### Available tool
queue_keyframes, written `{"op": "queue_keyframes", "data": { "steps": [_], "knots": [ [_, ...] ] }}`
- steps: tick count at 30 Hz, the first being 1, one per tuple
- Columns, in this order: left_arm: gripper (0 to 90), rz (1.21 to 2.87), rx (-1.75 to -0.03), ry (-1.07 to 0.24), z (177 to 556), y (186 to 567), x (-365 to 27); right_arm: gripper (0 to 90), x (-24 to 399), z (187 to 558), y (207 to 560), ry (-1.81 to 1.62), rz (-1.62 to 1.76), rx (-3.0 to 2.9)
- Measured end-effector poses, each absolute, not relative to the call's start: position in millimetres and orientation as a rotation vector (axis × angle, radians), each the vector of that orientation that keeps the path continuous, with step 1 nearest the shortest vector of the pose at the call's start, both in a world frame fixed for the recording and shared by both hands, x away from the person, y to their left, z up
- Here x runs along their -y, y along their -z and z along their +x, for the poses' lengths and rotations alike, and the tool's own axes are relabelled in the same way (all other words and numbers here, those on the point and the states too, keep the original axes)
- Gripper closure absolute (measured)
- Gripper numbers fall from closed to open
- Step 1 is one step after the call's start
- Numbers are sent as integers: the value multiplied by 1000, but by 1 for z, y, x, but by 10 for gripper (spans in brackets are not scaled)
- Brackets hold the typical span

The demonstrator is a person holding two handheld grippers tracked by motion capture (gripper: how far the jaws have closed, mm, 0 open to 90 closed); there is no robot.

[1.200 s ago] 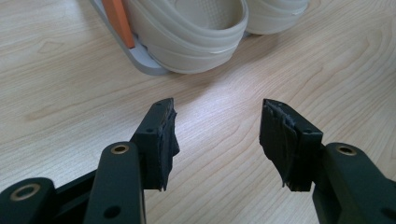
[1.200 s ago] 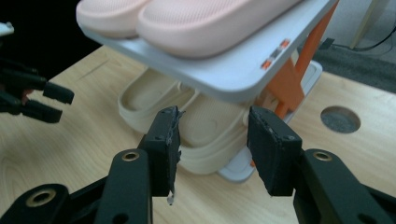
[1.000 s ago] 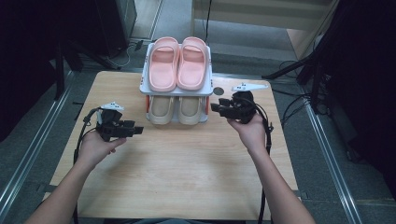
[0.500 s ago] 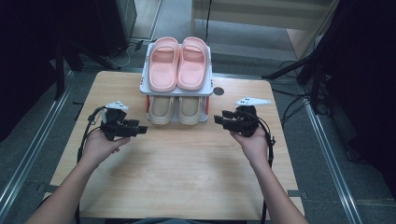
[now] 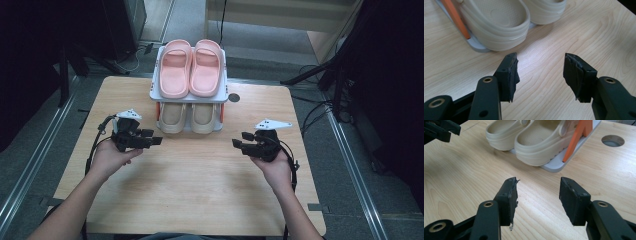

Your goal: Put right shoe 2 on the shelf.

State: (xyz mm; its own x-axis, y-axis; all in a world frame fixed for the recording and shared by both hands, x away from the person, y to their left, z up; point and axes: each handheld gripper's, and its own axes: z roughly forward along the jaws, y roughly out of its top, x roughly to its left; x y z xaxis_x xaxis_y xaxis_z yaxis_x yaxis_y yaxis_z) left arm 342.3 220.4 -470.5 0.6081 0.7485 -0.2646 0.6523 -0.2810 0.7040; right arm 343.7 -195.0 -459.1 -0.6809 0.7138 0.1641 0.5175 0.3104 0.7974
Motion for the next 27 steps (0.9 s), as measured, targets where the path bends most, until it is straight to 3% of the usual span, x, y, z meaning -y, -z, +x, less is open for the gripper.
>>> {"op": "queue_keyframes", "data": {
  "steps": [27],
  "knots": [
    [444, 2018, -1099, -134, 346, 475, -216, 480, 197, 343, 475, -1311, 1150, -2367]
  ]
}}
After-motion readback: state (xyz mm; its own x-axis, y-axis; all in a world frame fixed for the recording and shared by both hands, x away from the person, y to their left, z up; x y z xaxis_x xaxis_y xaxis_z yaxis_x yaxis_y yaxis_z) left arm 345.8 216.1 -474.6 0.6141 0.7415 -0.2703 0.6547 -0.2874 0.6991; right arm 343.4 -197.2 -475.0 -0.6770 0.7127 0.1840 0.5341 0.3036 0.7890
